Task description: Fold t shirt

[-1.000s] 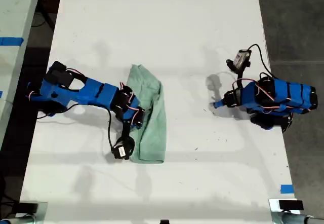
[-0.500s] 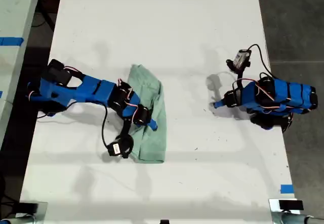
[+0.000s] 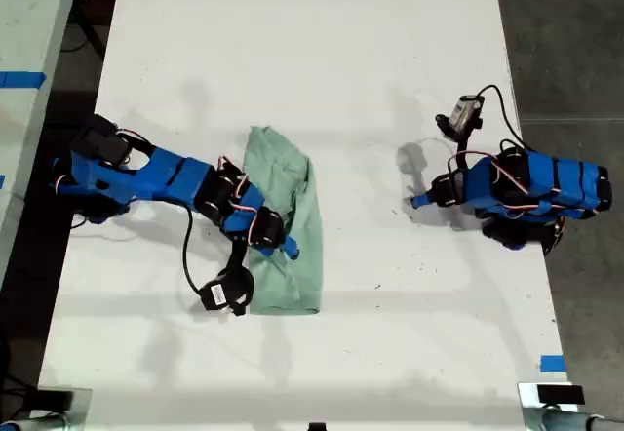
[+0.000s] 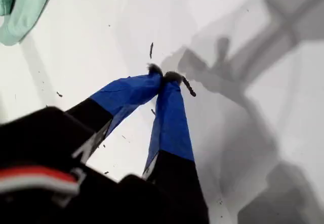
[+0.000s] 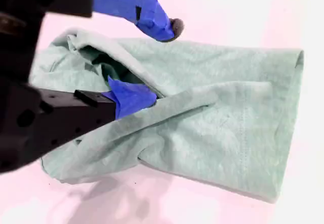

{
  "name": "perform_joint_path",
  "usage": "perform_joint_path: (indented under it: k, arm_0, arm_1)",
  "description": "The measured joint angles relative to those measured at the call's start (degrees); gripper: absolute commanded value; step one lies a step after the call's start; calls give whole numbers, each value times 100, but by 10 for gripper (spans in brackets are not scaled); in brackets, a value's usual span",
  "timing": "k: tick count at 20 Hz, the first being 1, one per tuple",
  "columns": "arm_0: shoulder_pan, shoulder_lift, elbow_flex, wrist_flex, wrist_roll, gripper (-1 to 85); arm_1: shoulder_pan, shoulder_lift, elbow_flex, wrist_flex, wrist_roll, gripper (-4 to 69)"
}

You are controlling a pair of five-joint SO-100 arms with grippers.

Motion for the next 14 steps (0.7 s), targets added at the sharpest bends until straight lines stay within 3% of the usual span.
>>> perform_joint_path:
  k: [2,4,7,10,12,14]
  arm_0:
    - [-26,176,0,448,-149,101]
    - [-26,1090,510,923,-782,23]
    - [-439,3744,2760,976,-1670,-2]
    - [-1406,6592,5880,-176,-1169,1]
    - [-1477,8253,7989,-1230,-879,1]
    - [-1512,9756,9844,-1828,-809,-2]
  arm_1:
    - [0,0,0,0,0,14]
    - [0,0,0,0,0,14]
    - [0,0,0,0,0,14]
    - [0,0,0,0,0,14]
    - [9,0,0,0,0,14]
    - [9,0,0,0,0,14]
